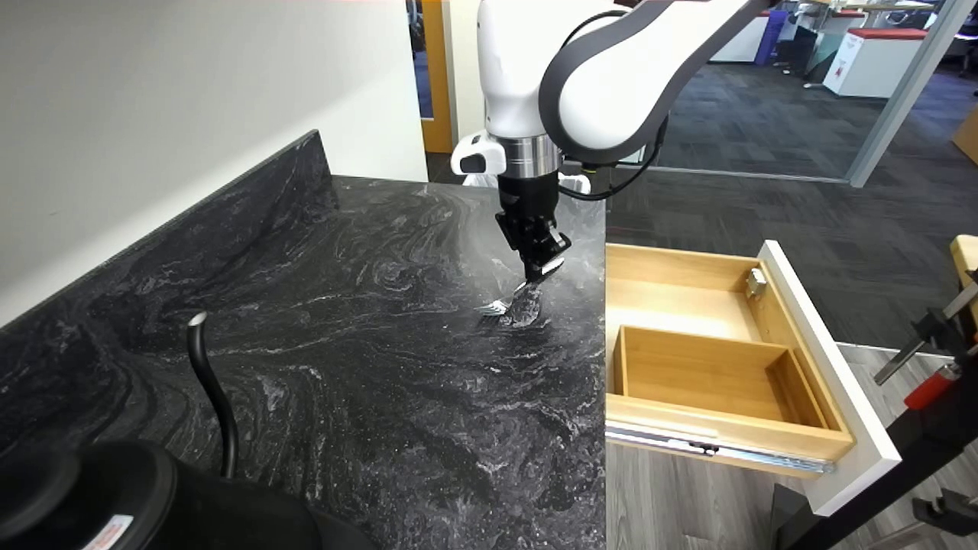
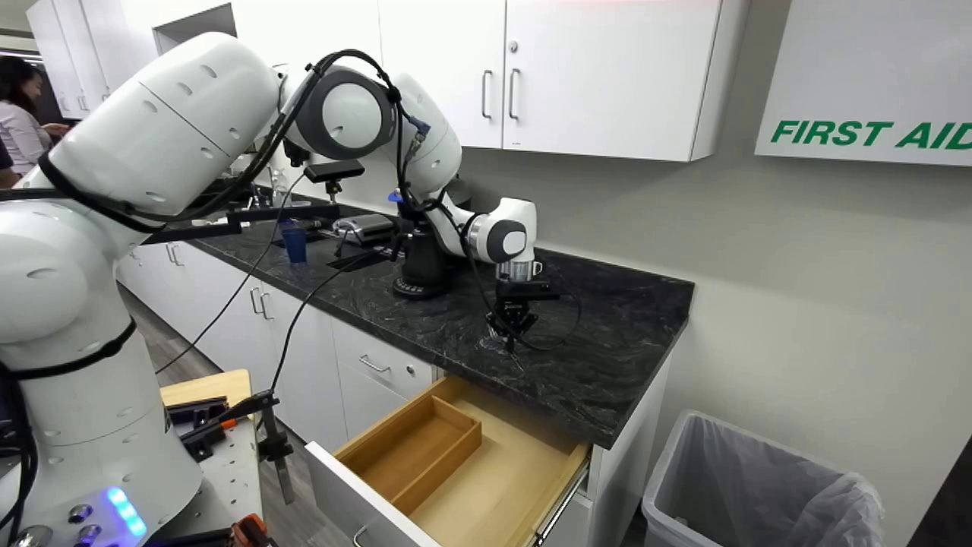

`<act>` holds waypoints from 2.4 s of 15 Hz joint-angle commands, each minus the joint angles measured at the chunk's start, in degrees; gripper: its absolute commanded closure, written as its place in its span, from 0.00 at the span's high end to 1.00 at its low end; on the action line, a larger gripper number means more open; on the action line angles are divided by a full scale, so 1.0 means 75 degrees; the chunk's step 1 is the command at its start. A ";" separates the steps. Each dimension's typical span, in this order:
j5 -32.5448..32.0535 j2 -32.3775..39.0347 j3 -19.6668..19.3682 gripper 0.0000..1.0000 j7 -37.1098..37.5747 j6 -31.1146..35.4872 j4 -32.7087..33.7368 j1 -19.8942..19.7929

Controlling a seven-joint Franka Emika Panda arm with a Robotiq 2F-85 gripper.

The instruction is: Pick the fork on the counter and put it in the open drawer

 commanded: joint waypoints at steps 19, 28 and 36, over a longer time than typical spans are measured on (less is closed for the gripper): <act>0.0014 -0.0491 0.0143 0.05 -0.0016 0.0110 -0.0559 -0.0147; 0.0057 -0.1000 -0.0063 0.05 0.0413 0.0002 -0.0735 -0.0150; -0.0059 -0.2031 -0.0353 0.05 0.2209 0.0545 -0.2166 -0.0117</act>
